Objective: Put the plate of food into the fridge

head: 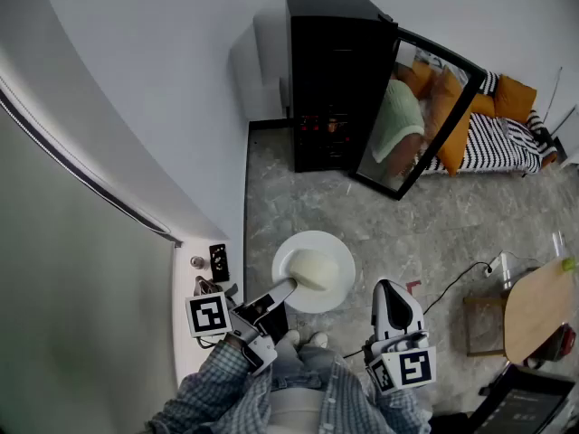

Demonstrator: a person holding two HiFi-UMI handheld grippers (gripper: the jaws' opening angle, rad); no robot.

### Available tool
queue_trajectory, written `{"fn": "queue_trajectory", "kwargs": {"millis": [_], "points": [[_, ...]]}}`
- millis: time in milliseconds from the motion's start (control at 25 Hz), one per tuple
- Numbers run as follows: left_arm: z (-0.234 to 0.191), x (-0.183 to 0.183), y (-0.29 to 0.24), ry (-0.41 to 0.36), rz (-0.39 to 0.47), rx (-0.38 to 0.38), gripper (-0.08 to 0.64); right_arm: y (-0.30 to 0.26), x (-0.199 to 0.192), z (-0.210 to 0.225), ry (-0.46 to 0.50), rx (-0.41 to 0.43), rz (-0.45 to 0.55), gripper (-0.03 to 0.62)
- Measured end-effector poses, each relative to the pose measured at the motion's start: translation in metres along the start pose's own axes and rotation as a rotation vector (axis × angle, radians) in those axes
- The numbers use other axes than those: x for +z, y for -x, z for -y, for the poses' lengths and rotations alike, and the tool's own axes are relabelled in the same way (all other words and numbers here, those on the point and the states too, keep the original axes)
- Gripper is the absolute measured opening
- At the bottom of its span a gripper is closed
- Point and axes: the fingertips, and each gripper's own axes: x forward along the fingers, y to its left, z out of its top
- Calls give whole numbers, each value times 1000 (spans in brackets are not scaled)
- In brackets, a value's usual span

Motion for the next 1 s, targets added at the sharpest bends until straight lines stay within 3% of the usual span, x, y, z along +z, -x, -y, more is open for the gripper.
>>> {"fn": "queue_trajectory", "kwargs": {"millis": [360, 440, 640, 840, 880, 1000], "points": [[0, 1, -6, 9, -14, -17, 46, -4, 3, -2, 7, 8, 0, 6], [1, 1, -5, 13, -14, -22, 46, -4, 3, -3, -33, 13, -1, 6], [3, 4, -3, 13, -3, -34, 46, -10, -7, -4, -398, 70, -46, 6], [0, 9, -3, 11, 7, -46, 46, -17, -15, -8, -694, 132, -37, 16], [0, 10, -3, 11, 7, -52, 46, -19, -17, -10, -754, 142, -37, 69], [2, 14, -2, 15, 8, -70, 46, -26, -22, -18, -885, 172, -56, 118]]}}
